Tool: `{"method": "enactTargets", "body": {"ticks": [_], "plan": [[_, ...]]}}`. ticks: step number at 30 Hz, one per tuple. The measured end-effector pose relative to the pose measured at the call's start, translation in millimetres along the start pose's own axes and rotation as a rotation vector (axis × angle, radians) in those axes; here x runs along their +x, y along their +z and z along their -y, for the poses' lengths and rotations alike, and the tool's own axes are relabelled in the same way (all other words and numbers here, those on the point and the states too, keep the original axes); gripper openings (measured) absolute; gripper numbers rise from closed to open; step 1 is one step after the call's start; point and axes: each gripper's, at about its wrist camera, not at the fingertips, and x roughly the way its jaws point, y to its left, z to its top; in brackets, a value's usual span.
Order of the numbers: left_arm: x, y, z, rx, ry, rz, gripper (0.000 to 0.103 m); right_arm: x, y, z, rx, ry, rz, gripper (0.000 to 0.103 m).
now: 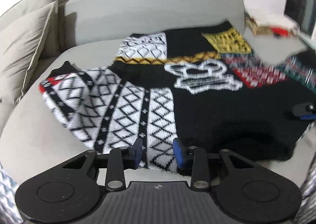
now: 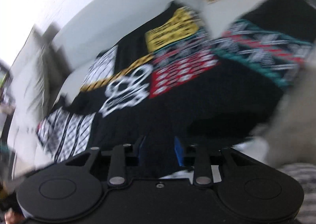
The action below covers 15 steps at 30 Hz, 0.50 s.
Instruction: Fold clothes
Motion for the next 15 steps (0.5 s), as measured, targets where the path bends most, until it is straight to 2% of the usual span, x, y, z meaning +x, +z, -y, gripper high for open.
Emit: {"method": "enactTargets", "body": {"ticks": [2, 4, 6, 8, 9, 10, 12, 15], "plan": [[11.5, -6.9, 6.3, 0.038, 0.009, -0.052, 0.019, 16.3, -10.3, -15.8, -0.078, -0.049, -0.047, 0.031], [14.2, -11.9, 10.3, 0.089, 0.022, -0.05, 0.019, 25.8, -28.2, -23.6, -0.156, -0.092, -0.083, 0.031], [15.0, -8.5, 4.9, 0.071, 0.0, -0.056, 0.018, 23.7, -34.0, -27.2, -0.183, -0.107, -0.063, 0.031], [9.7, -1.5, -10.9, -0.003, -0.051, -0.054, 0.02, 16.5, -24.9, -32.9, -0.155, -0.109, -0.074, 0.031], [0.2, -0.4, -22.2, -0.047, -0.06, -0.023, 0.027, 12.8, -19.8, -35.8, -0.14, -0.108, -0.079, 0.03], [-9.4, 0.7, -33.6, -0.092, -0.069, 0.008, 0.029, 5.3, -16.3, -38.8, -0.128, -0.086, -0.066, 0.03], [-30.1, 1.5, -54.9, -0.155, -0.061, 0.077, 0.039, -15.9, -10.4, -50.2, -0.113, -0.017, -0.02, 0.031], [-57.9, -1.8, -93.9, -0.282, -0.06, 0.175, 0.047, -42.9, 0.7, -72.4, -0.114, 0.067, 0.037, 0.037]]}}
